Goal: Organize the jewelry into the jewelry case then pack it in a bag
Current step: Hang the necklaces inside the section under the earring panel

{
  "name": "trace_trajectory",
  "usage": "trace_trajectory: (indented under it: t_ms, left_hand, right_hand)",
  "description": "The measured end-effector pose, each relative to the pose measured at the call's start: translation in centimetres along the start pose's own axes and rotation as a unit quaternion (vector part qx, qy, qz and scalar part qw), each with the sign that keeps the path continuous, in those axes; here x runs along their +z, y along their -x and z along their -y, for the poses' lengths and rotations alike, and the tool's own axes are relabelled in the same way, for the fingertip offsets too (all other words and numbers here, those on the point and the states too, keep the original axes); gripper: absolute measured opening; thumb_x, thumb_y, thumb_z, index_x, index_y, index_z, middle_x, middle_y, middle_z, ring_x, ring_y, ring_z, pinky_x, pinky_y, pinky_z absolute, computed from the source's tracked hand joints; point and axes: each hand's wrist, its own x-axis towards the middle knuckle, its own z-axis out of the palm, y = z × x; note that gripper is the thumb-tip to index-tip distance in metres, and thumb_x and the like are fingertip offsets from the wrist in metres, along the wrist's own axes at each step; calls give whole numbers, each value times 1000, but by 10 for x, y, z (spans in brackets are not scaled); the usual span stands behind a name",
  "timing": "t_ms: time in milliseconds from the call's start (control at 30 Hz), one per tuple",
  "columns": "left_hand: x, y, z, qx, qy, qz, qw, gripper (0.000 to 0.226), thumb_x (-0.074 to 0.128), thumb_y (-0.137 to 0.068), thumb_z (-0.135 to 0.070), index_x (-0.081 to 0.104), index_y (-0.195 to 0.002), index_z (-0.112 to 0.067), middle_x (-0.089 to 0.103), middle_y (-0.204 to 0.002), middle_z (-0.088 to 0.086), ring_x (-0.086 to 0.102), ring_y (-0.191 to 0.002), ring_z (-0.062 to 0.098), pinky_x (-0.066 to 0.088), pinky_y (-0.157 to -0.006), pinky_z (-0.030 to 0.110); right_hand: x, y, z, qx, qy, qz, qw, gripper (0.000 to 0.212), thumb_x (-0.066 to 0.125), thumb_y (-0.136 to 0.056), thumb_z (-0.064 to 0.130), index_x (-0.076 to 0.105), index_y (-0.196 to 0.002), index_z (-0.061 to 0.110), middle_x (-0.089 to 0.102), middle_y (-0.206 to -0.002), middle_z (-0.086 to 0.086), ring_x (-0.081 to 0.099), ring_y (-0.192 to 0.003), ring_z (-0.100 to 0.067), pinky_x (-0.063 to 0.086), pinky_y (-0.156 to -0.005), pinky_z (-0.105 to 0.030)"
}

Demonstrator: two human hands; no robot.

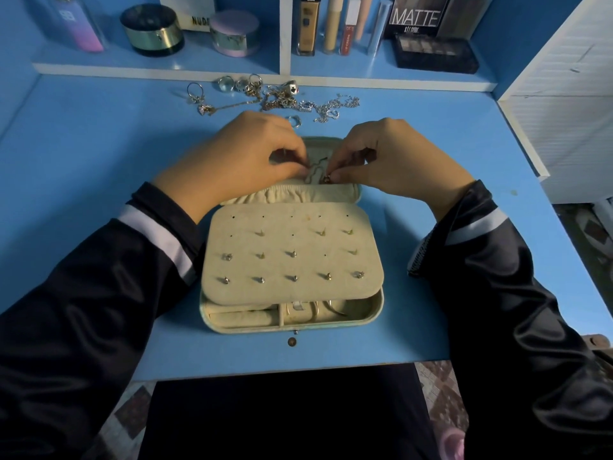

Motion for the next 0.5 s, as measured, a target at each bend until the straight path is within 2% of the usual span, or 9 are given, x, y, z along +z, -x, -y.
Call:
trace_trajectory:
  t_ms: [133,267,300,400,500]
  left_hand:
    - [2,-1,-2,-26,52,44,997,9,75,-85,-24,77,-93,-22,68,-92,-5,62,-88,12,49,-85,35]
    - [2,-1,2,-50,55,22,997,12,75,-84,-25,75,-96,-23,64,-88,-13,58,-82,3,45,-76,14]
    - [2,-1,3,-51,46,19,997,12,75,-84,-26,74,-96,-22,63,-87,-13,57,-81,3,45,-76,15]
    - [3,-2,1,-39,32,24,998,10,74,-86,-25,75,-94,-19,65,-89,-4,59,-83,13,50,-80,34]
    - [5,-3,-3,-29,49,47,997,9,72,-87,-23,76,-95,-20,66,-91,-1,61,-86,16,49,-82,40]
  right_hand:
    - [-4,1,-5,-4,-13,-16,1000,11,76,-81,17,76,-89,24,62,-78,16,52,-65,-1,38,-64,-10]
    - [-3,0,-7,13,-4,-25,1000,8,76,-82,18,75,-89,22,59,-77,17,49,-63,-2,36,-61,-9]
    - [-2,-1,-6,12,1,-23,1000,7,76,-82,17,75,-88,21,59,-78,16,49,-64,-2,36,-61,-9]
    - [1,-2,-4,4,10,-10,1000,6,76,-81,15,75,-86,19,58,-76,15,51,-64,3,36,-61,-7]
    - [0,-1,-3,-15,9,17,1000,10,76,-81,14,74,-84,24,59,-79,12,52,-67,2,36,-65,-7]
